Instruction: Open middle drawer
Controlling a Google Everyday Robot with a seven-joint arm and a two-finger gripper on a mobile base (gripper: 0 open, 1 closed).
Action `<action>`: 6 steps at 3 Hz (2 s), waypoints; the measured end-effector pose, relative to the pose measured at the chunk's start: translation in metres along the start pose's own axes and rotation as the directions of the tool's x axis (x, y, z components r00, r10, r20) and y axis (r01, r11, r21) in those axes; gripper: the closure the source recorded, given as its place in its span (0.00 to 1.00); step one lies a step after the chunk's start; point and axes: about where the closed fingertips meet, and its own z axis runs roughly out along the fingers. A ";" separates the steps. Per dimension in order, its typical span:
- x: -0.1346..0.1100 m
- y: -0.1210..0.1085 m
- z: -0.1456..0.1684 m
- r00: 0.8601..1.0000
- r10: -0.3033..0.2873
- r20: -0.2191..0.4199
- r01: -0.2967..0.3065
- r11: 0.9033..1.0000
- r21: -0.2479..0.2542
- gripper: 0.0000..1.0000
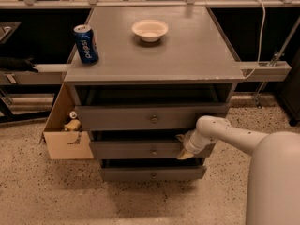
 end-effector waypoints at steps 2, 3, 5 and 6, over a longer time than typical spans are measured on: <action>-0.003 -0.004 -0.011 1.000 0.000 0.000 0.000 1.000 0.000 0.96; -0.010 0.006 -0.018 1.000 -0.003 0.024 0.003 1.000 -0.017 1.00; -0.010 0.006 -0.018 1.000 -0.003 0.024 0.003 1.000 -0.017 0.58; -0.010 0.006 -0.018 1.000 -0.003 0.024 0.003 1.000 -0.018 0.34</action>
Offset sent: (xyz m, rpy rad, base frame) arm -0.1050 0.0060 0.0576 0.1193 0.1090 0.0527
